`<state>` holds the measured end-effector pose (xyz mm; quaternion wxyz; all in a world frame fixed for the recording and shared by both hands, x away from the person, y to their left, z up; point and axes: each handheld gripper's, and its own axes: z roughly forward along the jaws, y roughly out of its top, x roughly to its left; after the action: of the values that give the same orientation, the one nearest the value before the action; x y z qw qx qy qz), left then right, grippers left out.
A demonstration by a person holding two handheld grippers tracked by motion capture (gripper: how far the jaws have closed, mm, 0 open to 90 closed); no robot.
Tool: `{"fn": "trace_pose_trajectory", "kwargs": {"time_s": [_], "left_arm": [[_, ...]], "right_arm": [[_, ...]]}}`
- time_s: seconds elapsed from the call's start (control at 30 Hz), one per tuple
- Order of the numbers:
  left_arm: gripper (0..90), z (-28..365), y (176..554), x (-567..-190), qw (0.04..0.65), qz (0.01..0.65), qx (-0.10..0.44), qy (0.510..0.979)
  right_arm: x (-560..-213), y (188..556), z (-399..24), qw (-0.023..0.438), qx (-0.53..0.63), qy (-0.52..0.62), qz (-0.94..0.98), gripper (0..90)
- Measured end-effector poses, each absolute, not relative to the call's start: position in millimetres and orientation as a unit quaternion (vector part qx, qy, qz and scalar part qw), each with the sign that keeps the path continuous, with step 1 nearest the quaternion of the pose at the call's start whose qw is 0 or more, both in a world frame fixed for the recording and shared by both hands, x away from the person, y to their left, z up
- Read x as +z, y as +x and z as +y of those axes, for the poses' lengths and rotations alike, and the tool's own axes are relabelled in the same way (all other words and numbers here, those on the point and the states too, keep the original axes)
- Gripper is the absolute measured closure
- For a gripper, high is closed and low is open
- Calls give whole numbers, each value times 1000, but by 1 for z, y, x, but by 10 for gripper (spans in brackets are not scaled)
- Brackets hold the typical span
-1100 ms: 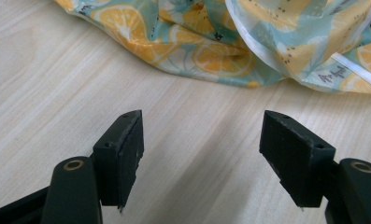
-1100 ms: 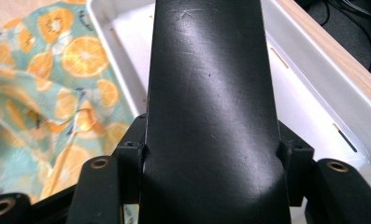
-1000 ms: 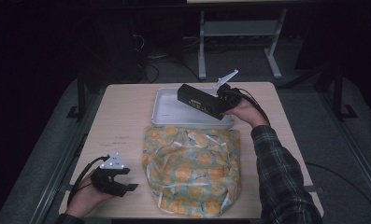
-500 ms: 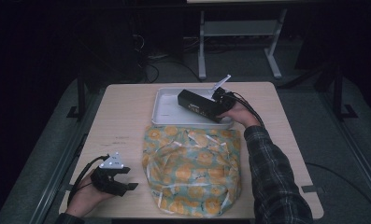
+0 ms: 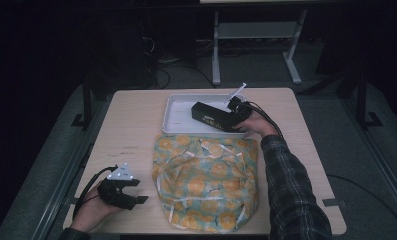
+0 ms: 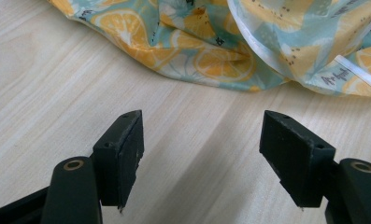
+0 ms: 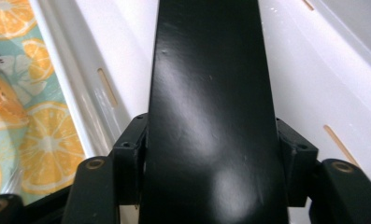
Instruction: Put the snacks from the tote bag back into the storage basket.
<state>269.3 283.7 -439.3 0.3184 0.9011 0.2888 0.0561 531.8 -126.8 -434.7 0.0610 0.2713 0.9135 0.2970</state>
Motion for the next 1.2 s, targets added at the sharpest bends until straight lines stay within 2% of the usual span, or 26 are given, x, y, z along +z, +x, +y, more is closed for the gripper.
{"fn": "trace_pose_trajectory", "kwargs": {"time_s": [0.27,0.43,0.57,0.6,0.63,0.87,1.2], "left_arm": [[302,284,270,-438,321,289,59,900],[302,283,269,-438,323,290,55,899],[302,284,270,-437,319,283,58,903],[302,284,269,-437,321,287,58,901],[301,285,270,-436,325,285,61,900],[301,289,270,-435,326,291,60,897],[302,288,270,-436,327,288,58,898]], "right_arm": [[-426,530,-126,70,318,263,908,337],[-405,530,-122,68,335,289,894,336],[-391,535,-114,77,331,303,890,493],[-391,535,-114,77,331,303,890,493],[-387,539,-107,101,312,312,892,603],[-382,550,-95,111,302,334,886,892],[-400,557,-85,108,278,351,888,894]]}}
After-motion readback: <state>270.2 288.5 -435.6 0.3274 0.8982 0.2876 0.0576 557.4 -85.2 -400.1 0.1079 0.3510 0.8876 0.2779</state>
